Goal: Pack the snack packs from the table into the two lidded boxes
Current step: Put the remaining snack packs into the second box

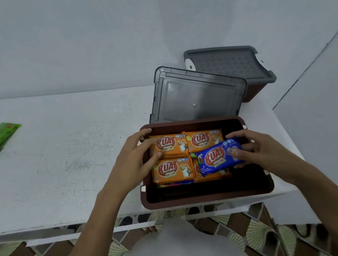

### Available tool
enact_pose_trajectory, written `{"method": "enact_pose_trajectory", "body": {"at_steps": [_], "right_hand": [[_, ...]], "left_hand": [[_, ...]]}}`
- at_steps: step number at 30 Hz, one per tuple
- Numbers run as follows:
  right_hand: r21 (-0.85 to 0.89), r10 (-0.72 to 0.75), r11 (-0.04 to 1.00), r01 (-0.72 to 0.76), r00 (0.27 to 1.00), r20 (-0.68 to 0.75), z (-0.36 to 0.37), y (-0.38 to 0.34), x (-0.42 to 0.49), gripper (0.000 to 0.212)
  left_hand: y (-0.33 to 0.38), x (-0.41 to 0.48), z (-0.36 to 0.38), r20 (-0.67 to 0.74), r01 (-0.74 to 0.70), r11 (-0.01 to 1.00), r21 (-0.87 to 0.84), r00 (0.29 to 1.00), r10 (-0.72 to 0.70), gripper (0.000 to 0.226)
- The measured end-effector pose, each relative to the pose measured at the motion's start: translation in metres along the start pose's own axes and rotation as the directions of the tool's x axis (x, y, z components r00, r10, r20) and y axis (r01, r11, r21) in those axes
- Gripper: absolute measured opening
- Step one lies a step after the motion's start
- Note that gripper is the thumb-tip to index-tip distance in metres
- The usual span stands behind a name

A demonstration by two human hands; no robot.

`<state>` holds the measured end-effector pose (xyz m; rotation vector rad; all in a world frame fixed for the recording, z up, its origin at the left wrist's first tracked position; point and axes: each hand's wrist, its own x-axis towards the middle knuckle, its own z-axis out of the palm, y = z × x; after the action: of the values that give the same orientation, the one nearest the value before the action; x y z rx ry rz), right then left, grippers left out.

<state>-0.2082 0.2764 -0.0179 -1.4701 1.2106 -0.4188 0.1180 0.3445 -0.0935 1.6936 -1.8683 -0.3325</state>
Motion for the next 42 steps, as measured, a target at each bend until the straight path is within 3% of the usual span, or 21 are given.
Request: {"method": "enact_pose_trajectory", "body": {"at_steps": [6, 9, 13, 17, 24, 30, 33, 37, 42], "right_hand": [[-0.092, 0.087, 0.993, -0.081, 0.994, 0.062, 0.014, 0.013, 0.01, 0.038], [-0.145, 0.095, 0.985, -0.091, 0.995, 0.017, 0.02, 0.016, 0.012, 0.04], [-0.437, 0.087, 0.893, -0.106, 0.994, -0.062, 0.03, 0.023, 0.018, 0.05], [-0.609, 0.036, 0.787, -0.099, 0.993, -0.116, 0.038, 0.022, 0.018, 0.051], [-0.677, 0.039, 0.728, -0.11, 0.992, -0.119, 0.043, 0.027, 0.022, 0.031], [-0.747, 0.07, 0.654, -0.119, 0.993, -0.097, 0.042, 0.016, 0.022, 0.046], [-0.816, 0.024, 0.569, -0.103, 0.994, -0.109, 0.047, -0.004, 0.022, 0.05], [-0.821, -0.093, 0.571, -0.024, 0.991, -0.094, 0.07, -0.04, 0.036, 0.044], [-0.804, -0.301, 0.564, 0.189, 0.954, 0.013, 0.126, -0.09, 0.083, 0.033]], "left_hand": [[-0.001, -0.001, 0.003, -0.006, 0.024, 0.999, 0.02, 1.0, -0.024, 0.04], [0.0, -0.002, 0.003, 0.006, 0.057, 0.998, 0.033, 0.998, -0.057, 0.042], [0.001, -0.002, 0.005, 0.005, 0.085, 0.996, 0.039, 0.996, -0.085, 0.039], [0.0, -0.002, 0.006, 0.008, 0.078, 0.996, 0.043, 0.997, -0.078, 0.038], [0.0, -0.003, 0.008, -0.004, 0.08, 0.996, 0.026, 0.997, -0.08, 0.039], [-0.003, -0.005, 0.009, -0.012, 0.044, 0.999, 0.013, 0.999, -0.043, 0.036], [-0.003, -0.007, 0.006, -0.019, 0.025, 1.0, -0.001, 1.0, -0.025, 0.04], [-0.014, -0.011, -0.007, -0.016, 0.011, 1.0, -0.027, 1.0, -0.011, 0.047], [-0.063, -0.026, -0.042, -0.009, 0.166, 0.986, -0.02, 0.986, -0.166, 0.044]]}}
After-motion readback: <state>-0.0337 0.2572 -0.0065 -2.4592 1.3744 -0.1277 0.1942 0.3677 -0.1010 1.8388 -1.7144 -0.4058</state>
